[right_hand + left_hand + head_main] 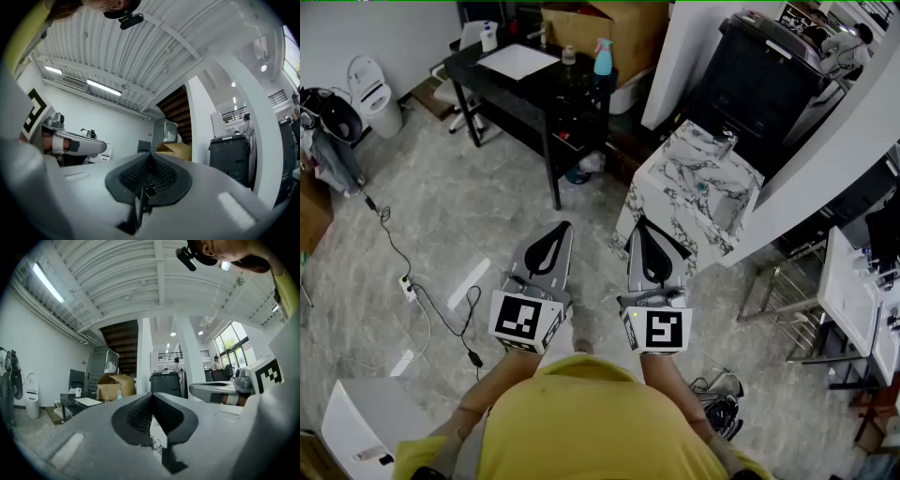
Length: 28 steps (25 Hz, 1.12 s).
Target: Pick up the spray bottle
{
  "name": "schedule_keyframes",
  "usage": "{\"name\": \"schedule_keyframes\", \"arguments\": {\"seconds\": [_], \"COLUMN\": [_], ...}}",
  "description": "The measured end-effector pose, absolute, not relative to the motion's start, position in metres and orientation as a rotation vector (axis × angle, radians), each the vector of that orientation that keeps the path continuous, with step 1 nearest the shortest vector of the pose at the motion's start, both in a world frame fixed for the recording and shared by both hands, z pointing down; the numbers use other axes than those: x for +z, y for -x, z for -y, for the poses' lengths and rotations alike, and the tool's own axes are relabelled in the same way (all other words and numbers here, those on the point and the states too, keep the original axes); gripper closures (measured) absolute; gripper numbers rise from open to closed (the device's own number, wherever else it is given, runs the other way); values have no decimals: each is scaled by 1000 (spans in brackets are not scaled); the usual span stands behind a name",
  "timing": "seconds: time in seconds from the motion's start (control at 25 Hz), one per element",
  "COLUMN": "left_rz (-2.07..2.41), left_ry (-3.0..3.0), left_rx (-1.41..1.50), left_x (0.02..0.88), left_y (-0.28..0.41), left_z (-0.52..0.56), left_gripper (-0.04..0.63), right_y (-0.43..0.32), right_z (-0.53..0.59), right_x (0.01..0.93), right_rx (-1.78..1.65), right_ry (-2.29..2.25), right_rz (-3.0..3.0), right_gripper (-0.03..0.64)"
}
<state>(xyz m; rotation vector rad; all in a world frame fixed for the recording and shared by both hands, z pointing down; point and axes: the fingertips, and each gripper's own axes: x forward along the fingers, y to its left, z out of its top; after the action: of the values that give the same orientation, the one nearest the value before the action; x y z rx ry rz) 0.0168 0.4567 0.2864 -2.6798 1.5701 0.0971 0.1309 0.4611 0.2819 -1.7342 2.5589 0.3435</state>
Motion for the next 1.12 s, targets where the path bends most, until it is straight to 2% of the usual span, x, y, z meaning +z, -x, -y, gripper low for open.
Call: {"name": "schedule_keyframes", "arguments": {"seconds": [0.24, 0.84, 1.12], "left_rz": [-1573, -1473, -1382], "left_ry": [2681, 2762, 2835], "left_rx": [101, 105, 95], "left_x": [292, 296, 309], "left_y": [-7, 57, 73], "left_z": [-408, -185, -109], "left_gripper": [597, 595, 595], "right_y": [-120, -50, -24], "right_z": [-413, -188, -118], "right_x": [283, 284, 298], "right_rx": [354, 362, 306], "right_ry": [1731, 1789, 1846], "right_rz": [-2551, -2560, -2548], "right_gripper": [617, 617, 617]}}
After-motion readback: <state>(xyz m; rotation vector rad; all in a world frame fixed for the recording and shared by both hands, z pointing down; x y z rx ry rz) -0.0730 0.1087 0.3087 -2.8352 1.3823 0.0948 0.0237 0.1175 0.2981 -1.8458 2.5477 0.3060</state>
